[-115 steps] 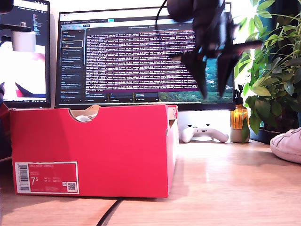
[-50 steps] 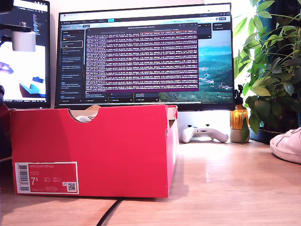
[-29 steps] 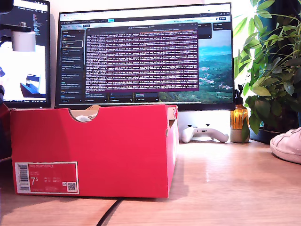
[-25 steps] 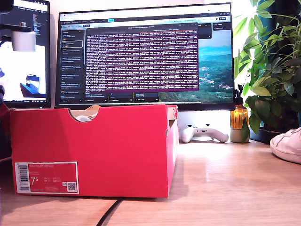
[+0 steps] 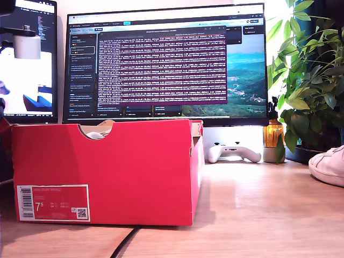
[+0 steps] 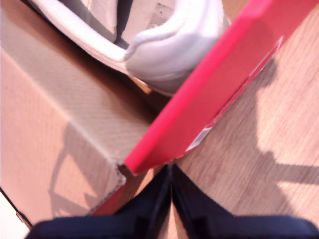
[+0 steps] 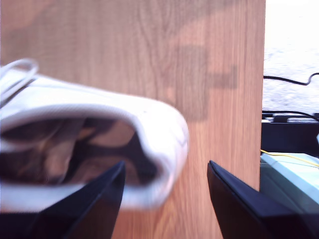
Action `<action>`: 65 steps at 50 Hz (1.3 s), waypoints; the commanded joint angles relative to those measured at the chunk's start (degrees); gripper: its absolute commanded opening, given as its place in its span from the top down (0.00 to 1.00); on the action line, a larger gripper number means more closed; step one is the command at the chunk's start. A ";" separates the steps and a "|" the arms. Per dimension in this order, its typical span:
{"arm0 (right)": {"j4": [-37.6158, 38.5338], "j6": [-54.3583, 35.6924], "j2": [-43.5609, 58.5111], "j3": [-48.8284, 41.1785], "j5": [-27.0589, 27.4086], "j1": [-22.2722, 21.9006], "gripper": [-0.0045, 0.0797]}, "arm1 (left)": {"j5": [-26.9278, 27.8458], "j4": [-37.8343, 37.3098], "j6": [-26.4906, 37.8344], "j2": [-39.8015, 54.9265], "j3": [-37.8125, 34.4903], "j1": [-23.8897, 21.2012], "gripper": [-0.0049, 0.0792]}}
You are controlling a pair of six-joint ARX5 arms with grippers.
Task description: Pack the white shoes by picking the first shoe and placing it inside the red shoebox, left side, then picking and rotating the second shoe and placing it in the shoebox
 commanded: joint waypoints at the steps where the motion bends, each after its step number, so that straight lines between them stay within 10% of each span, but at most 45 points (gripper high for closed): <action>1: 0.46 -0.55 1.16 -1.03 -0.02 0.17 0.37 | 0.11 0.17 -0.52 0.24 0.26 -0.17 0.96; 35: 4.24 1.07 7.65 -7.43 -4.46 -0.83 0.42 | 0.13 0.15 -0.50 0.24 0.26 -0.17 0.96; 44: 5.95 1.09 7.65 -8.81 -6.01 -0.83 0.97 | 0.11 0.15 -0.50 0.24 0.26 -0.17 0.96; 65: 4.17 -14.93 5.42 -3.91 0.07 -0.83 0.96 | 0.11 0.17 -0.50 0.24 0.26 -0.17 0.96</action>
